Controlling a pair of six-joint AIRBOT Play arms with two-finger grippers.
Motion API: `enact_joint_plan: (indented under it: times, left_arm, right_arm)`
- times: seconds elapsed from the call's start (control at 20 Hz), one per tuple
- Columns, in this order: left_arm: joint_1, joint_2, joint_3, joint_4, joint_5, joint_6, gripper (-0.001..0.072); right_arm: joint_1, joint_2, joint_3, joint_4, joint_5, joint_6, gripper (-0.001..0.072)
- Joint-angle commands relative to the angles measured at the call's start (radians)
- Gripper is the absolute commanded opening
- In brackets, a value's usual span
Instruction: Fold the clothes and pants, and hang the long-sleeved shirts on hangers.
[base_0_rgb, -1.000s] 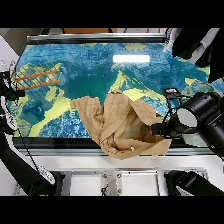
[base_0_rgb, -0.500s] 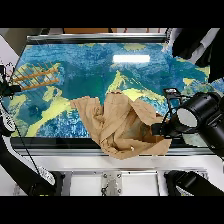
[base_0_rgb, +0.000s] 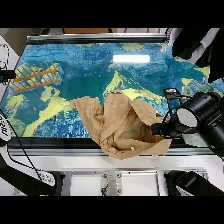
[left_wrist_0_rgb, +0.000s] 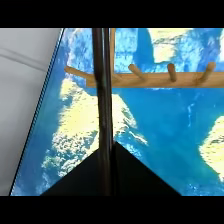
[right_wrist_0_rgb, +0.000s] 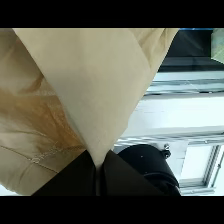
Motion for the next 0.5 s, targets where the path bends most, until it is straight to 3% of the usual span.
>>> enact_joint_plan:
  times: [0.0, 0.2, 0.45]
  left_arm:
    - [-0.032, 0.077, -0.005, 0.0, 0.003, -0.017, 0.0011]
    - [-0.088, 0.171, -0.005, -0.002, 0.066, -0.016, 0.0011]
    - [-0.23, 0.288, -0.005, -0.082, -0.014, 0.053, 0.0012]
  right_arm:
    - [0.001, 0.0, 0.0, 0.0, 0.0, 0.0, 0.0015]
    - [0.001, 0.0, 0.0, 0.0, 0.0, 0.0, 0.0014]
    - [0.001, 0.0, 0.0, 0.0, 0.0, 0.0, 0.0014]
